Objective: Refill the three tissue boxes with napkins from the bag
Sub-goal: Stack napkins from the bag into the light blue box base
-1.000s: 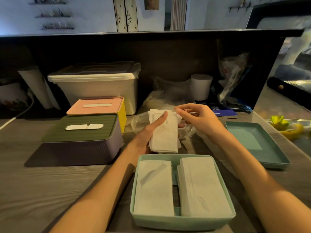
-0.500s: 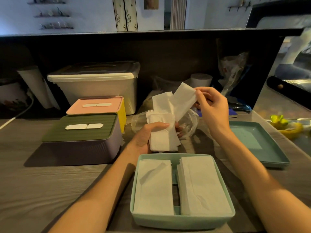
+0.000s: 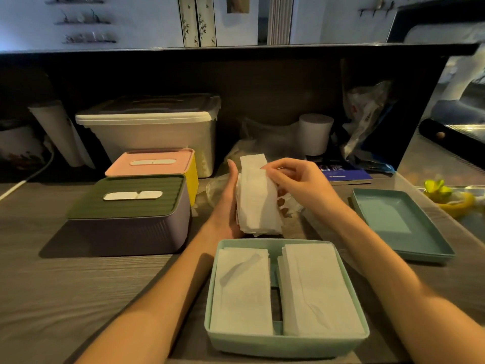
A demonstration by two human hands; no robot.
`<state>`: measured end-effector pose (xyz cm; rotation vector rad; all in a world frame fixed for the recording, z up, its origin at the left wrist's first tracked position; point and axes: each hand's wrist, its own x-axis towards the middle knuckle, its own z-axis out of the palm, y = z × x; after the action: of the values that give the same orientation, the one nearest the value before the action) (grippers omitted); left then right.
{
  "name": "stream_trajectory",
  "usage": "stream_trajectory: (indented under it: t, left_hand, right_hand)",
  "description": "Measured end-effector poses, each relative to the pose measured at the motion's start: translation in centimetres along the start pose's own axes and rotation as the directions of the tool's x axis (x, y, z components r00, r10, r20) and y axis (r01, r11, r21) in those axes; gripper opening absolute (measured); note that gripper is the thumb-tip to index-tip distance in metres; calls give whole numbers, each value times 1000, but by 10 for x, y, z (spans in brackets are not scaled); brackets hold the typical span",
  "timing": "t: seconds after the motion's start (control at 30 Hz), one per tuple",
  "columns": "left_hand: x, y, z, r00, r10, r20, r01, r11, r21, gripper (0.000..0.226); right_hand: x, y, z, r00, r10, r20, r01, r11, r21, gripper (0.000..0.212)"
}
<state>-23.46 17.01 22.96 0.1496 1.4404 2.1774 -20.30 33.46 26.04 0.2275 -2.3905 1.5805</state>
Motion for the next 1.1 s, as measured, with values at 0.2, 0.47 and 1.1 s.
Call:
stream_trajectory:
  t: [0.2, 0.47, 1.1]
  left_hand:
    - [-5, -10, -6, 999, -34, 35, 30, 994, 107, 48]
    - [1, -14, -9, 992, -94, 81, 69, 962, 266, 70]
    - [-1, -11, 3, 995, 43, -93, -39, 998, 45, 20]
  right_hand:
    - [4, 14, 2, 974, -152, -168, 126, 979, -158, 22]
    - [8, 16, -6, 982, 149, -115, -124, 972, 199, 22]
    - [-2, -15, -17, 985, 63, 162, -119, 922, 368, 40]
